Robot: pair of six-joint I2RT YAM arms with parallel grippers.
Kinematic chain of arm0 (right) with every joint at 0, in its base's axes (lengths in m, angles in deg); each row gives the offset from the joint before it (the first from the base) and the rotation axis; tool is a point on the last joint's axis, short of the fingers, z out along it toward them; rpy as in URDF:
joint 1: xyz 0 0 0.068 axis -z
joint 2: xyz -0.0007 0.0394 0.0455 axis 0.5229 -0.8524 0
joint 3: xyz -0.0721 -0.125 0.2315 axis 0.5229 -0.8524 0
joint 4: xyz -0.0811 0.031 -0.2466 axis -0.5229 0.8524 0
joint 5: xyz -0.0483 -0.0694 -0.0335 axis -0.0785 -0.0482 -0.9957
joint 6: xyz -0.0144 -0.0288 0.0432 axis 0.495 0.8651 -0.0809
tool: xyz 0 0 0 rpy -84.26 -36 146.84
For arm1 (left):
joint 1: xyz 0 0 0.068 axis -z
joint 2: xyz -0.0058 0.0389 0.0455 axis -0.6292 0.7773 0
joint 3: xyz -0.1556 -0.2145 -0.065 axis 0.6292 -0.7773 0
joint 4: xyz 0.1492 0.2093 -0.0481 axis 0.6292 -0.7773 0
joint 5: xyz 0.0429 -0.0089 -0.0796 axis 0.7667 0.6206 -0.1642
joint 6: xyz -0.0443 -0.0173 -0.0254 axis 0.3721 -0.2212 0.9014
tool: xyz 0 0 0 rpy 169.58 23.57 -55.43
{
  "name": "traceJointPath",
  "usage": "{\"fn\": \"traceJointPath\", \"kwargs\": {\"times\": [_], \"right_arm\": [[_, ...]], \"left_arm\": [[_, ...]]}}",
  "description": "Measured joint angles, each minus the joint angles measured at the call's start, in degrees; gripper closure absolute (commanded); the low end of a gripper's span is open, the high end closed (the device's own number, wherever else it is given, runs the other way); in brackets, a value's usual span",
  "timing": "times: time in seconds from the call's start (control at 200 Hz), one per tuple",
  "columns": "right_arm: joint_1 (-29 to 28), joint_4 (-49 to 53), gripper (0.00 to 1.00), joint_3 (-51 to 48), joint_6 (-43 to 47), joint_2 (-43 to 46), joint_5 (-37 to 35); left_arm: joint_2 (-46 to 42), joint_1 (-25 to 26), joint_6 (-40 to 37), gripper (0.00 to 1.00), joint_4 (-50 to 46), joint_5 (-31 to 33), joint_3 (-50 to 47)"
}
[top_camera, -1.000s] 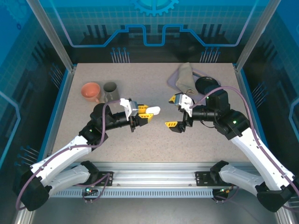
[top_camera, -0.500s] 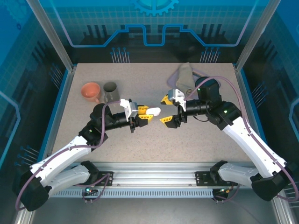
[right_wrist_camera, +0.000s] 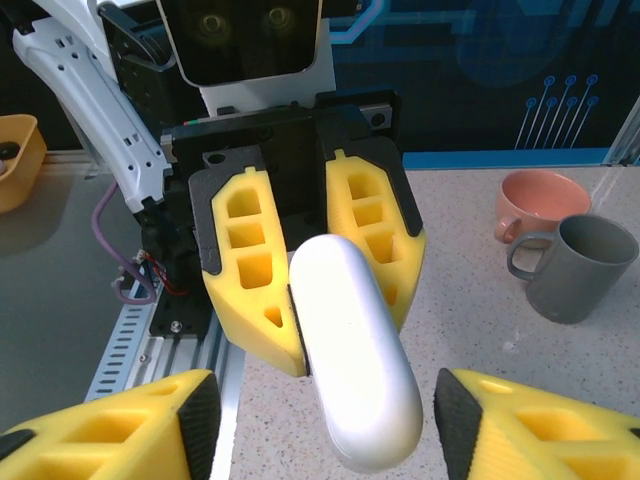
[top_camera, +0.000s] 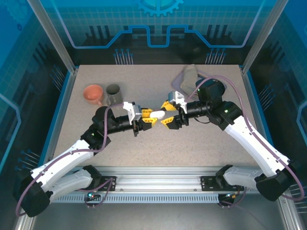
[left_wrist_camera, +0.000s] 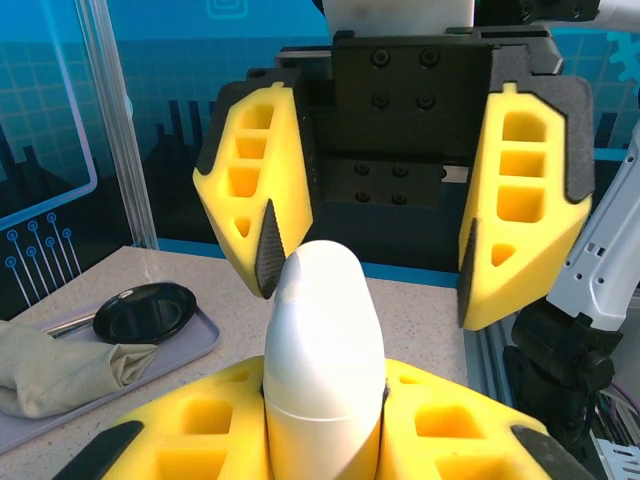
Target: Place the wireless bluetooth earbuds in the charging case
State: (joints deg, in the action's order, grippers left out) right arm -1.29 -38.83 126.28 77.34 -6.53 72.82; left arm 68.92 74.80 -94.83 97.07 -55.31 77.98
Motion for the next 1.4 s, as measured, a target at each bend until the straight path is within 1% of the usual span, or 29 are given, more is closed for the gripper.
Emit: {"fn": "traceJointPath", "kwargs": {"times": [0.21,0.315,0.57,0.72,0.765,0.785,0.815,0.95,0.99,1.145,1.401], "right_arm": [[-0.31,0.0,0.47,0.0,-0.09,-0.59,0.5],[-0.44,-0.04,0.51,0.0,-0.22,-0.96,0.7],[-0.59,-0.22,0.67,0.04,-0.57,-2.08,1.05],[-0.57,-0.2,0.72,0.24,-0.66,-2.29,1.09],[-0.57,-0.15,0.74,0.39,-0.66,-2.29,1.16],[-0.57,-0.15,0.75,0.42,-0.68,-2.29,1.22],[-0.52,-0.17,0.75,0.42,-0.83,-2.29,1.31],[-0.33,-0.11,0.76,0.44,-2.23,-2.29,1.68],[0.02,-0.11,0.76,0.44,-2.86,-2.29,1.64],[1.57,-0.37,0.76,-0.22,-5.16,-2.03,0.57],[3.39,-0.44,0.75,-5.75,-8.7,-1.11,-3.78]], "left_arm": [[0.0,0.0,0.0,1.0,0.0,0.0,0.0],[0.0,0.02,0.0,1.0,0.0,-0.24,0.0],[0.0,0.26,0.0,1.0,0.0,-1.01,0.0],[-0.02,0.26,0.02,1.0,-0.09,-1.31,0.0],[-0.13,0.26,0.02,0.9,-0.07,-1.31,0.0],[-0.2,0.26,0.02,0.83,-0.07,-1.31,0.0],[-0.35,0.26,0.02,0.75,-0.11,-1.31,0.0],[-0.9,0.33,-0.63,0.46,-0.28,-0.79,0.0],[-1.2,0.33,-0.74,0.39,-0.46,-0.42,0.0],[-3.45,0.37,-2.25,0.29,-1.51,0.87,-0.02],[-8.46,0.37,-4.39,0.09,-4.81,4.44,-0.24]]}}
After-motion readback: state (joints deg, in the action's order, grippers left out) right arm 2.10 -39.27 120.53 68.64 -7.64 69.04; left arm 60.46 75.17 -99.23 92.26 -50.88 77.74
